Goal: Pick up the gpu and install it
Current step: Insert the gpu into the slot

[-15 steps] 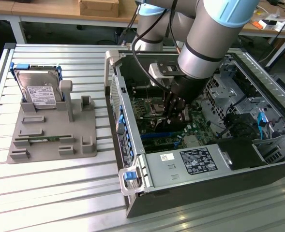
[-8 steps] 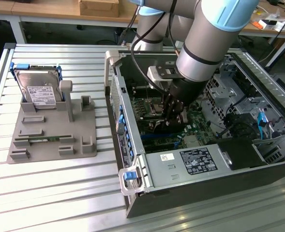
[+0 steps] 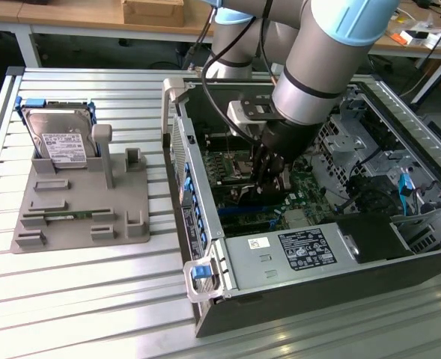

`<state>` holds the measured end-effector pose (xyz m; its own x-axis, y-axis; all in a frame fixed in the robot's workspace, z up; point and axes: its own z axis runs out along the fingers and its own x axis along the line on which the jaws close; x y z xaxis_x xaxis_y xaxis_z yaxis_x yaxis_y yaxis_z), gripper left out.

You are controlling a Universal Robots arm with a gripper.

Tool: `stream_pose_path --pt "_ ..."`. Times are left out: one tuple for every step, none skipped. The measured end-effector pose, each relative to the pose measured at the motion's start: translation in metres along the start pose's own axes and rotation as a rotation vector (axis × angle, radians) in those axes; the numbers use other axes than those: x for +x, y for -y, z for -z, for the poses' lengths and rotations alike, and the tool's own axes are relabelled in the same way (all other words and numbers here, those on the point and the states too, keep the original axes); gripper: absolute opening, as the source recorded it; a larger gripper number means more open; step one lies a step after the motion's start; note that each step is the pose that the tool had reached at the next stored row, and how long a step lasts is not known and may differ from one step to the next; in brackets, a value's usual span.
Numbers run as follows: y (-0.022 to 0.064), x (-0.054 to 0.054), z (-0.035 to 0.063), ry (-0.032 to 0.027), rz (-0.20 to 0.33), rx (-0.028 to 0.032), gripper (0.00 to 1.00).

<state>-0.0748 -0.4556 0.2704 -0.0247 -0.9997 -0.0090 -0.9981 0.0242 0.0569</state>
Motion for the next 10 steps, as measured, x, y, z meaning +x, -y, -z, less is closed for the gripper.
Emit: stream_pose_path --pt "-0.0019 0.0001 -0.0001 -0.0002 0.0 -0.0001 0.26" --pt "-0.0044 0.0001 -0.0004 -0.0004 0.0 -0.0001 0.26" --pt "-0.0046 0.0002 -0.0006 -0.0003 0.0 -0.0001 0.26" --pt "-0.0047 0.0002 -0.0012 -0.0002 0.0 -0.0001 0.26" --pt "-0.0046 0.0002 -0.002 -0.0001 0.0 -0.0001 0.26" --pt "-0.0046 0.0002 -0.0026 -0.0003 0.0 -0.0002 0.26" --pt "-0.0044 0.0002 -0.0036 -0.0004 0.0 -0.0003 0.26" --pt "-0.0043 0.0002 -0.0038 -0.0004 0.0 -0.0003 0.26" --pt "-0.0043 0.0002 -0.0039 -0.0004 0.0 -0.0002 0.26" --pt "-0.0043 0.0002 -0.004 -0.0003 0.0 -0.0002 0.26"
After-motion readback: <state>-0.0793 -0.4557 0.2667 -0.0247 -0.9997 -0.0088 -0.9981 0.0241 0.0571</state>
